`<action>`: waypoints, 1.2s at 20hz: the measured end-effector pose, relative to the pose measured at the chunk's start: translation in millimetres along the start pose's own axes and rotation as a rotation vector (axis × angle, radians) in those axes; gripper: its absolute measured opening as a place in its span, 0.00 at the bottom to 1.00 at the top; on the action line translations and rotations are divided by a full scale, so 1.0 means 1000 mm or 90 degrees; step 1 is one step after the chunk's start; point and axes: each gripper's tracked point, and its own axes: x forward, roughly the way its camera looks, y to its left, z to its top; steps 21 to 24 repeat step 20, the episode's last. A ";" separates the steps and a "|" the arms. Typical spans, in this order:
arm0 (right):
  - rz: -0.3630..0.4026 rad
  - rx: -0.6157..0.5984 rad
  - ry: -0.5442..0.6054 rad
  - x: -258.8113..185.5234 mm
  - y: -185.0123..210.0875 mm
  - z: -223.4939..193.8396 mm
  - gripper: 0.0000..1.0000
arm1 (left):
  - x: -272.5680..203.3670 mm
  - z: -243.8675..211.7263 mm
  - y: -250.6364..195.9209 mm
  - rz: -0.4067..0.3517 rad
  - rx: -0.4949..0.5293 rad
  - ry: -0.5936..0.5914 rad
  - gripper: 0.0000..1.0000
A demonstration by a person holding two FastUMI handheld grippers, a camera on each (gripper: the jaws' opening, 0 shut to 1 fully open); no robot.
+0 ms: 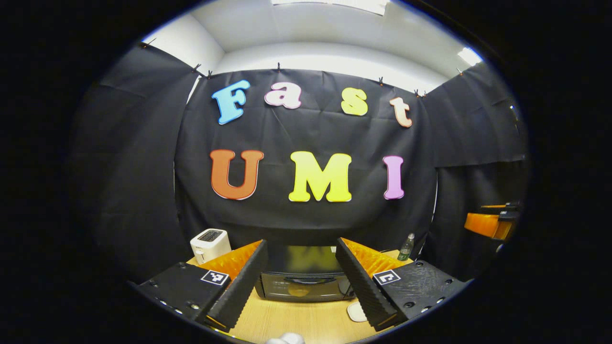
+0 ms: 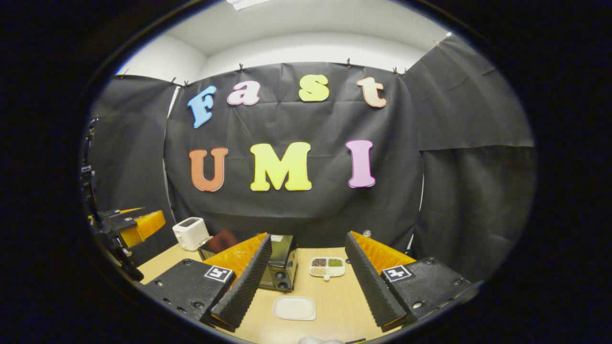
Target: Open the electric oven with the left hand, put the food in, and close the electric oven.
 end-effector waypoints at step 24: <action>-0.021 0.000 -0.016 -0.030 -0.009 0.019 0.97 | -0.042 0.038 -0.009 -0.009 0.019 -0.014 0.85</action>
